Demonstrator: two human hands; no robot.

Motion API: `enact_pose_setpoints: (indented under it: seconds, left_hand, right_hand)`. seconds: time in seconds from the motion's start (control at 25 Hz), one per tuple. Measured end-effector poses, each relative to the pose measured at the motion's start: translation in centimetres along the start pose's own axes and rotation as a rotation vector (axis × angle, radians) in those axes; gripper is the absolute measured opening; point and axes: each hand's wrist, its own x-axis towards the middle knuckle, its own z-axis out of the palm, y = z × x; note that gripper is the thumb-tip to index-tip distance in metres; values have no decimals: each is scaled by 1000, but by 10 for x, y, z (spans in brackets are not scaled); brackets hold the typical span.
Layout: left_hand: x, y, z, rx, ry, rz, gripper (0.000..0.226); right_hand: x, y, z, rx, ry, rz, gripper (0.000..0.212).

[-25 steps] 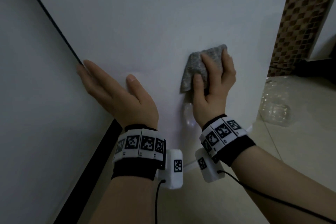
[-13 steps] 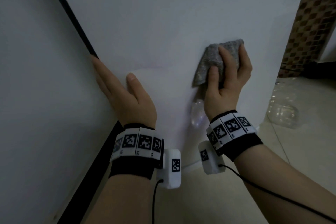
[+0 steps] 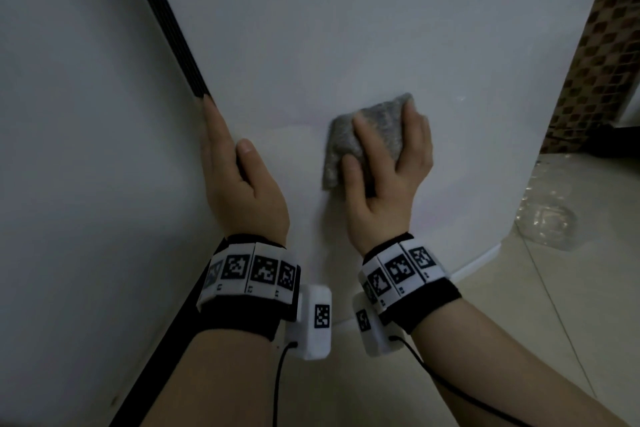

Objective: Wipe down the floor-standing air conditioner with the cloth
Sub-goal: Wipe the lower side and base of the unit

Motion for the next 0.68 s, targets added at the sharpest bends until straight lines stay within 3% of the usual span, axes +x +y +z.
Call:
enact_pose_setpoints:
  seconds: [0.08,0.2,0.4,0.6,0.68]
  left_hand:
    - [1,-3,-3,-23,-19,-8,48]
    - [3,-6,-8,-59,-53,-43,47]
    - [5,-8,-13,-85,-73,-57,45]
    - [8,-11,-20,-109,-124,-35,43]
    - [7,-14,-23,-101,-140,-30,42]
  right_hand:
    - [2,4,-2,1,2,-25,36]
    - [10,5,-3,1,89,101,37]
    - [-13,-11,11,-9,-4,-17,34]
    - [-6,-15,13,23,89,141,36]
    - [-18,-26,21,3,28,83,34]
